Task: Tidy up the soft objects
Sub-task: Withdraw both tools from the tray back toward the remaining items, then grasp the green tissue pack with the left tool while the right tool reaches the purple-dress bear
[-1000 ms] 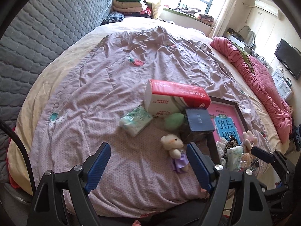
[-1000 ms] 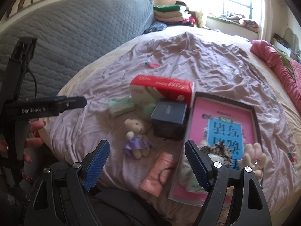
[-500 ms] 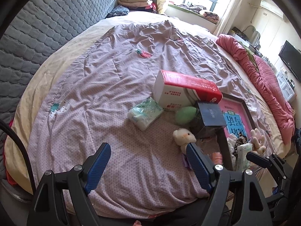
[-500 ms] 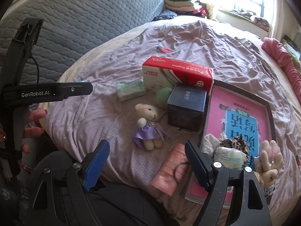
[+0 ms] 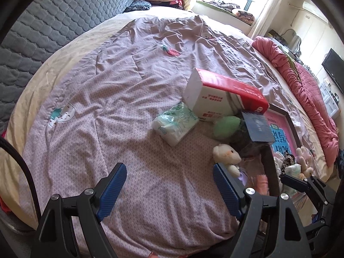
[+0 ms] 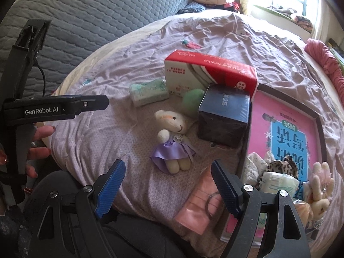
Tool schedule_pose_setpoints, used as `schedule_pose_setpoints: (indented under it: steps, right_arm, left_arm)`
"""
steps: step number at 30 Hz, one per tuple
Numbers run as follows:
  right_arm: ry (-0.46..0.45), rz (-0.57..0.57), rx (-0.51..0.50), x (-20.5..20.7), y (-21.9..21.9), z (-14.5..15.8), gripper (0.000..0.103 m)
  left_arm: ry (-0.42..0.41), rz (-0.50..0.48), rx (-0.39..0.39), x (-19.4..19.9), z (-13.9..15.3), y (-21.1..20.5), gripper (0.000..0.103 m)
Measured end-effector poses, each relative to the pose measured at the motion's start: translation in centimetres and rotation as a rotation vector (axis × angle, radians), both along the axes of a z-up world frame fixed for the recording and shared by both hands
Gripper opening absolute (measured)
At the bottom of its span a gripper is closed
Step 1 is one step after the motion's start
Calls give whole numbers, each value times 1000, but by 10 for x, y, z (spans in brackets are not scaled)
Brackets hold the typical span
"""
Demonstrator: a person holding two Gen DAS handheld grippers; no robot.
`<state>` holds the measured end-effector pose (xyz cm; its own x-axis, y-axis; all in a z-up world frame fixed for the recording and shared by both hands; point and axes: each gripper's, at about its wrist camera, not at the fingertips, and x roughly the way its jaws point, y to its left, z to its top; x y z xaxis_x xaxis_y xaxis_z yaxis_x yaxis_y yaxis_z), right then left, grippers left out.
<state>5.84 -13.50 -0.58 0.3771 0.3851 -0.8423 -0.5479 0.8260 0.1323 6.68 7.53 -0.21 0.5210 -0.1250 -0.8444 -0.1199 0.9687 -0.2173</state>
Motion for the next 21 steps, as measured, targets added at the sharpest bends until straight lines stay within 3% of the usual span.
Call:
schedule_pose_setpoints:
  steps: [5,12,17,21]
  right_arm:
    - [18,4,-9,8,5,-13,83]
    - [40,-5,-10,20,7,-25,83]
    - [52,4,-14,29,14,-36,83]
    - [66,14,-16,34,19,-44,83]
  left_arm:
    - [0,8,-18,14,-15,2,82]
    - [-14,-11,17,37,-32,-4,82]
    - [-2,-17,-14,51,-50,-3,82]
    - [-14,-24,30,62,-56,-5,82]
